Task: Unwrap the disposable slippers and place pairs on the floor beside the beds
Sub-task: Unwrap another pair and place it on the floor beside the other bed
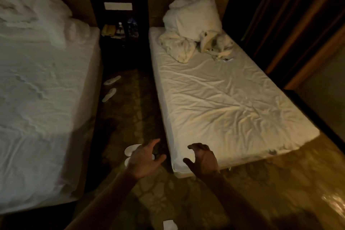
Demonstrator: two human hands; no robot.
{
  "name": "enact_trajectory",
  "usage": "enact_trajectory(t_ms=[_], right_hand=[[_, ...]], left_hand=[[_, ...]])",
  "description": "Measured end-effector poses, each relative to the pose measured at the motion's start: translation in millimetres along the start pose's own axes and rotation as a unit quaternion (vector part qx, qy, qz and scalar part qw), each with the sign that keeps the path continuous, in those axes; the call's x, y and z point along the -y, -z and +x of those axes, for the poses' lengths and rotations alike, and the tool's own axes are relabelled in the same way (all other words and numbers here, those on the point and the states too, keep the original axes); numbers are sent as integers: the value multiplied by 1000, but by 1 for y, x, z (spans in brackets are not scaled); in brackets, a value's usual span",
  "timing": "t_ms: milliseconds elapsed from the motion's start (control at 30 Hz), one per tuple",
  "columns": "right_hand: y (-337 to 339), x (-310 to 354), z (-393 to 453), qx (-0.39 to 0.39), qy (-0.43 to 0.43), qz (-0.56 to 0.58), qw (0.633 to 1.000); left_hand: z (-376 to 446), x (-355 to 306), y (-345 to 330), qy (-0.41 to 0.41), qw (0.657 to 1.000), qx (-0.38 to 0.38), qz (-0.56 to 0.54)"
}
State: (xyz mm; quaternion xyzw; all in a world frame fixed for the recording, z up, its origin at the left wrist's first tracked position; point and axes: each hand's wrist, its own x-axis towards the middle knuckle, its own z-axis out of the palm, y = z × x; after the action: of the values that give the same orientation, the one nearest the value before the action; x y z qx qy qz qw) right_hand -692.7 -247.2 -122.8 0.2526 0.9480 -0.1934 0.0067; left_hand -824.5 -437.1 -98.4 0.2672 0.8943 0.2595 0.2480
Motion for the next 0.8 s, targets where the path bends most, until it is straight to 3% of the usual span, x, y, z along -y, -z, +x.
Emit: enact_trajectory(t_ms=[200, 367, 533, 800], right_hand=[[5, -5, 3, -12, -35, -11, 999], [27, -21, -1, -59, -84, 7, 995], [72, -82, -28, -97, -158, -4, 983], [134, -218, -72, -212, -297, 23, 931]], left_hand=[[14, -5, 7, -18, 1000, 14, 3], [55, -37, -2, -84, 995, 55, -31], [88, -124, -36, -192, 976, 104, -13], [115, -307, -125, -356, 917, 174, 49]])
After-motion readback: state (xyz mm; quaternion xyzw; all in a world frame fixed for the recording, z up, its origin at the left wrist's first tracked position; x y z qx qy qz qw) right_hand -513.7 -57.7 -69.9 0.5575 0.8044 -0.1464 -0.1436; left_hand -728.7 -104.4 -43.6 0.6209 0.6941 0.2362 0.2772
